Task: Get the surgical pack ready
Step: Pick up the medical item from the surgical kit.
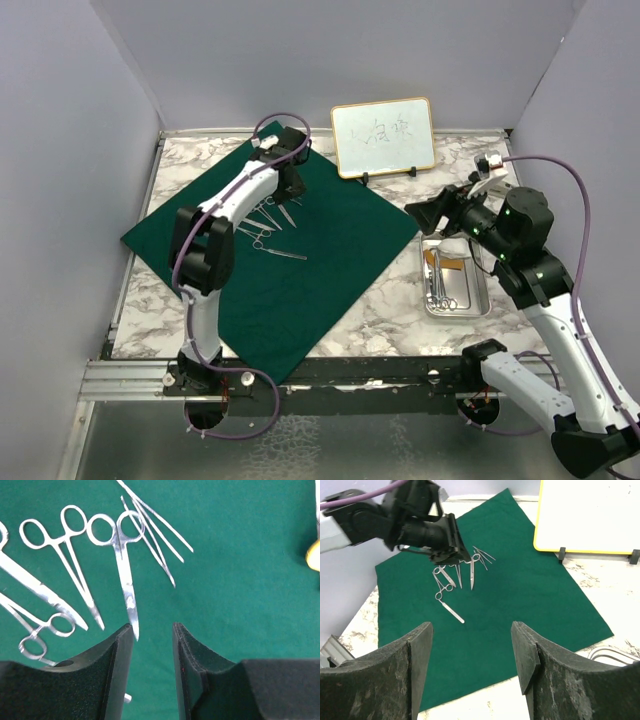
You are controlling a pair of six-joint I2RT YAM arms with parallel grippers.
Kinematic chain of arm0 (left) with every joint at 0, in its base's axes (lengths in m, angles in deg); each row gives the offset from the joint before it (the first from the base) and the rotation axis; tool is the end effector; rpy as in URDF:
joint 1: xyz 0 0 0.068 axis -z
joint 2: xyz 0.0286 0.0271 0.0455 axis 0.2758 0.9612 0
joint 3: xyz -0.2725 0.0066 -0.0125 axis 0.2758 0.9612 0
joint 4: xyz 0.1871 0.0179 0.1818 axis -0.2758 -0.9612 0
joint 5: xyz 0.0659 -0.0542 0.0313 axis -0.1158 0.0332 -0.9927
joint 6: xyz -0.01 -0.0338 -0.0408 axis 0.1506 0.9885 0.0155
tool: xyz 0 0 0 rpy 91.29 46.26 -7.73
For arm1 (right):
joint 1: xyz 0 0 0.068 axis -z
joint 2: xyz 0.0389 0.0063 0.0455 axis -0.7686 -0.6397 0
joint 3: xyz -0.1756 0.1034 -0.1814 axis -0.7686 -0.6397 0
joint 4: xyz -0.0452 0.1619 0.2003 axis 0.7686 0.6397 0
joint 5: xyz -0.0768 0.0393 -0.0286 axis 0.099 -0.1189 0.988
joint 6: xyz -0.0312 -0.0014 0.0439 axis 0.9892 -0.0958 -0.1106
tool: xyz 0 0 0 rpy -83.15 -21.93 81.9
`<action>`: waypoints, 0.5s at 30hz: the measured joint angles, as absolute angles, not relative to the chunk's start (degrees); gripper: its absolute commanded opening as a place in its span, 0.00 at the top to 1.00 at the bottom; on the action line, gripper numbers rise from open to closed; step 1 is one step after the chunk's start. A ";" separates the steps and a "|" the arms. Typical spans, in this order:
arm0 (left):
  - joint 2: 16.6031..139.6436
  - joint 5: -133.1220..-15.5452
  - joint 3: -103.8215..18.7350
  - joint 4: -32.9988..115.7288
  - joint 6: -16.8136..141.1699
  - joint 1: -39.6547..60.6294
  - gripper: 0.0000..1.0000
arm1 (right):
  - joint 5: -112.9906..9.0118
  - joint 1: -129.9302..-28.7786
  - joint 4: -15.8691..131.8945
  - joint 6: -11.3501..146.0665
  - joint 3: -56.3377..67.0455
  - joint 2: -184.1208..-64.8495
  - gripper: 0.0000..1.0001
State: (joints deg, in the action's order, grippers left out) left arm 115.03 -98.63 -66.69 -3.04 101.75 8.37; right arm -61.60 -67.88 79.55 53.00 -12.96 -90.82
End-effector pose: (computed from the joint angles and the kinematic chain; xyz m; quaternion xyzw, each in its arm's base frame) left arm 0.3950 -0.1682 0.2559 -0.2576 0.9179 -0.0596 0.2959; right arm 0.1664 0.0641 0.3863 -0.0704 0.7721 0.3164 0.5466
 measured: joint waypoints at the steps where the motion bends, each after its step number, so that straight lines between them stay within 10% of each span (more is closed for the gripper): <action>1: 117.80 -98.58 -69.16 -3.85 102.45 7.98 0.63 | -61.60 -67.88 79.39 53.00 -13.27 -90.60 0.36; 15: 135.31 -95.50 -85.00 -7.85 109.36 5.86 0.67 | -61.54 -67.88 79.15 54.23 -15.93 -90.10 0.36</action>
State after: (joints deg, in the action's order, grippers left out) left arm 135.31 -95.50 -85.00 -7.85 109.36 5.86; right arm -61.54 -67.88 79.15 54.23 -15.93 -90.10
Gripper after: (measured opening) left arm 0.339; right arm 0.645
